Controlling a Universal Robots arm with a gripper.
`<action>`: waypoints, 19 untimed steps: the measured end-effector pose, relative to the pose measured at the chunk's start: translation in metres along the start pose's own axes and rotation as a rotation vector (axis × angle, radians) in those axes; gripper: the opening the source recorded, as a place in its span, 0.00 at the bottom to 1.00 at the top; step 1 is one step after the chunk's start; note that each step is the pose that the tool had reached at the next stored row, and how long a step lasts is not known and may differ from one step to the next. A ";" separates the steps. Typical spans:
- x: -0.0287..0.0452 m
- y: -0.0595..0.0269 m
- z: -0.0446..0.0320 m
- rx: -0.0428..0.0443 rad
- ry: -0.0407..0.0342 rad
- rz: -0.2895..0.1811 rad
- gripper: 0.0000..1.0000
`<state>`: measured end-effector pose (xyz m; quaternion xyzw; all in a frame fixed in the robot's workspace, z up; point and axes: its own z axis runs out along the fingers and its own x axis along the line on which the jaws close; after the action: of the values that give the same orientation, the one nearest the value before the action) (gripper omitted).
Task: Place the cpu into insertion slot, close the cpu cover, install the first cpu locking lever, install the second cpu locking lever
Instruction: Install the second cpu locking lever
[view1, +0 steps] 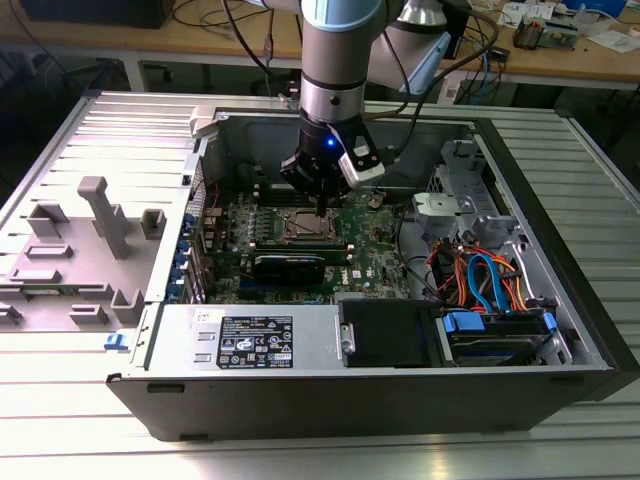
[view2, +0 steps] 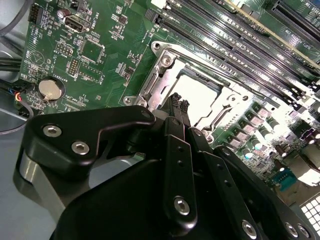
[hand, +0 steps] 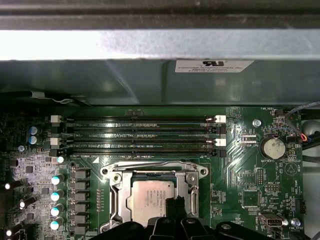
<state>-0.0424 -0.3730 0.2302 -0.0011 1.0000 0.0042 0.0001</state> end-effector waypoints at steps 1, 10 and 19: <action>0.0000 0.0000 0.0000 0.0000 0.0000 0.000 0.11; -0.0001 -0.0016 -0.0004 0.0002 0.0001 0.000 0.11; 0.0000 -0.0034 -0.0102 0.0001 0.0004 0.000 0.11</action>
<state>-0.0424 -0.3765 0.2404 -0.0011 1.0000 0.0042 -0.0001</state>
